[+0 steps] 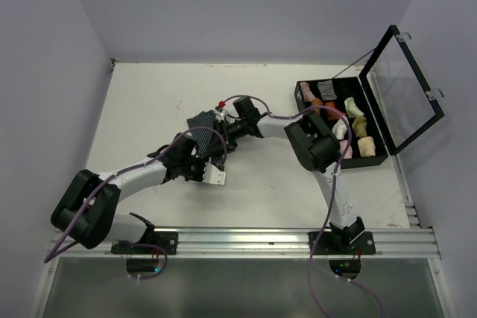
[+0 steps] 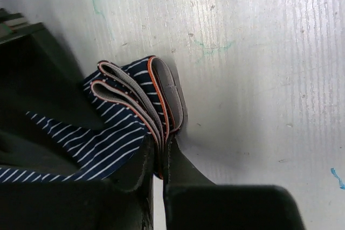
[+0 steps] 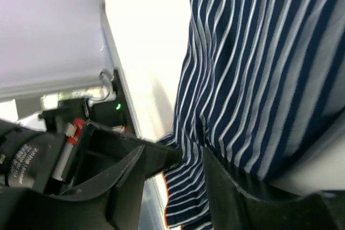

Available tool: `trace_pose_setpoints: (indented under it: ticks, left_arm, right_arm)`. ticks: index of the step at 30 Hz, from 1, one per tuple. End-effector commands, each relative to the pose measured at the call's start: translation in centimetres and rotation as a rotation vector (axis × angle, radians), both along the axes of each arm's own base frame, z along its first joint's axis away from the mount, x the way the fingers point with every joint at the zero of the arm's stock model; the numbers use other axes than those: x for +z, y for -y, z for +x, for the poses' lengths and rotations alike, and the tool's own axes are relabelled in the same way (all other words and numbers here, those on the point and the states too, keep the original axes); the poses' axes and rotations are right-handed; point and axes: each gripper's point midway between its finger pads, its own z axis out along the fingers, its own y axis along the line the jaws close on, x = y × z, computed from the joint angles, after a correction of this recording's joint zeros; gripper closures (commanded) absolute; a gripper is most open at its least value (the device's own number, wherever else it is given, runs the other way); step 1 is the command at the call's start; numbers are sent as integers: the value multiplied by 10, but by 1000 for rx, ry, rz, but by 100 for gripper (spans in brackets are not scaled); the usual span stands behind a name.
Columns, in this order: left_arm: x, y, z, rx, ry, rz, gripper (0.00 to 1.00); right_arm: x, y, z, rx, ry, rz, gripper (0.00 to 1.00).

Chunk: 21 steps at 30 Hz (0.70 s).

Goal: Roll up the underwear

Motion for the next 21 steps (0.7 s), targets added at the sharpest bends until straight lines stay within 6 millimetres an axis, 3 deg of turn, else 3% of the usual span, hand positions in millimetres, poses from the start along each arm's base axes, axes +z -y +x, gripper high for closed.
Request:
trace_pose_setpoints:
  ticks: [1, 2, 4, 5, 7, 8, 9, 10, 11, 12, 13, 14, 15, 17, 18, 21]
  left_arm:
    - [-15, -6, -37, -1, -205, 32, 100]
    - [-17, -7, -43, -1, -243, 41, 100]
    - [-11, -3, -43, 4, -286, 30, 100]
    - [-14, -5, -49, 15, -341, 42, 100]
    - [-5, 0, -43, 39, -402, 4, 100]
    - [-11, -5, -52, 53, -490, 24, 100]
    - [-2, 3, -44, 47, -513, -17, 100]
    - [-1, 0, -40, 78, -554, -31, 100]
    - [-7, -5, -48, 101, -653, -19, 100]
    - [2, -2, -33, 112, -676, -78, 100]
    - [3, -2, -32, 124, -720, -93, 100]
    - [-3, -6, -37, 147, -816, -89, 100]
    - [1, -3, -26, 154, -827, -113, 100]
    - [-8, -9, -25, 195, -914, -105, 100]
    - [-8, -8, -17, 202, -920, -111, 100]
    - [-18, -12, -6, 280, -998, -98, 100]
  right_arm:
    - [37, 16, 76, -122, 261, -2, 47]
    - [39, 24, 84, -135, 288, -43, 46]
    - [69, 36, 115, -134, 476, -40, 42]
    - [74, 48, 126, -156, 522, -83, 41]
    - [94, 62, 141, -146, 674, -99, 25]
    - [118, 69, 145, -159, 753, -95, 8]
    - [119, 80, 148, -145, 823, -110, 1]
    - [127, 84, 148, -128, 881, -103, 1]
    - [153, 88, 146, -121, 972, -89, 1]
    - [156, 92, 146, -91, 1049, -96, 1]
    - [167, 94, 144, -85, 1102, -87, 1]
    - [194, 96, 144, -103, 1194, -58, 1]
    - [196, 99, 141, -109, 1229, -55, 1]
    - [211, 106, 149, -199, 1292, -75, 1]
    - [218, 111, 143, -207, 1315, -77, 1]
    - [220, 104, 110, 25, 1331, -10, 1]
